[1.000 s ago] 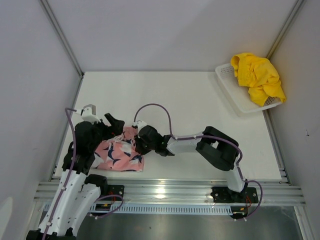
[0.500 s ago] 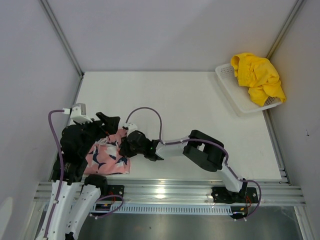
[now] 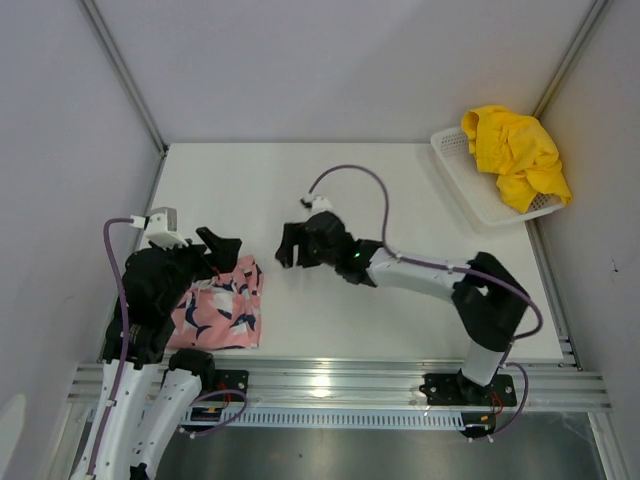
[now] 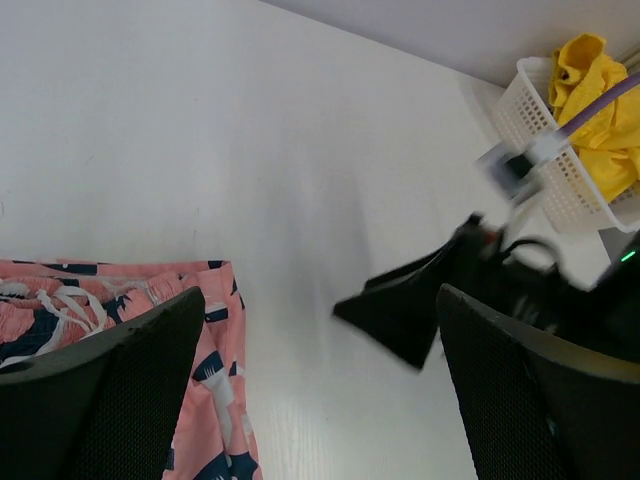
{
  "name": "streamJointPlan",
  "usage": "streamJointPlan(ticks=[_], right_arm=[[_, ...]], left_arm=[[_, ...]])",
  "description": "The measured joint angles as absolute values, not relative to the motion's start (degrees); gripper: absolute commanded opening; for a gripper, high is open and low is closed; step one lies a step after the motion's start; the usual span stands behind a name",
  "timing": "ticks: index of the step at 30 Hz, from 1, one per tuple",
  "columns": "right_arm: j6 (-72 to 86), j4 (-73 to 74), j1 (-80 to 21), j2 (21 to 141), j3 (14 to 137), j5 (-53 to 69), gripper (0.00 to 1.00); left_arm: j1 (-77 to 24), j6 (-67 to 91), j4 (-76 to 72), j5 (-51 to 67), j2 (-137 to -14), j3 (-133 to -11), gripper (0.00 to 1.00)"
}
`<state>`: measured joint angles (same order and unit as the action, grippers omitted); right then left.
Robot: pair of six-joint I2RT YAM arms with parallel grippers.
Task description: Fold and stack the shorts
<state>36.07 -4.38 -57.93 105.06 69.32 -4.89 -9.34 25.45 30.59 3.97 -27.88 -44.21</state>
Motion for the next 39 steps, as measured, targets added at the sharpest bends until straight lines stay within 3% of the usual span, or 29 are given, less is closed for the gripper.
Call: streamJointPlan(ticks=[7, 15, 21, 24, 35, 39], right_arm=[[31.2, 9.1, -37.1, 88.7, 70.9, -9.5, 0.82], [30.6, 21.1, -11.5, 88.8, 79.5, -18.9, 0.85], [31.1, 23.6, -3.3, 100.0, 90.6, -26.9, 0.9], [28.1, 23.7, -2.9, 108.8, 97.8, -31.0, 1.0], [18.3, 24.9, -1.1, 139.9, 130.1, -36.0, 1.0], [14.2, 21.4, -0.5, 145.0, 134.6, -38.9, 0.99]], left_arm=[[-9.3, 25.8, 27.9, 7.9, -26.2, -40.1, 0.99], [-9.3, 29.0, 20.4, 14.2, -28.5, -31.3, 0.99], [-9.3, 30.5, 15.1, 15.8, -30.6, -27.9, 0.99], [-9.3, 30.9, 12.3, 16.0, -31.3, -26.4, 0.99], [-9.5, 31.5, 3.9, 16.7, -35.5, -20.1, 0.99], [-9.6, 31.5, 2.0, 16.7, -36.2, -19.9, 0.99]])
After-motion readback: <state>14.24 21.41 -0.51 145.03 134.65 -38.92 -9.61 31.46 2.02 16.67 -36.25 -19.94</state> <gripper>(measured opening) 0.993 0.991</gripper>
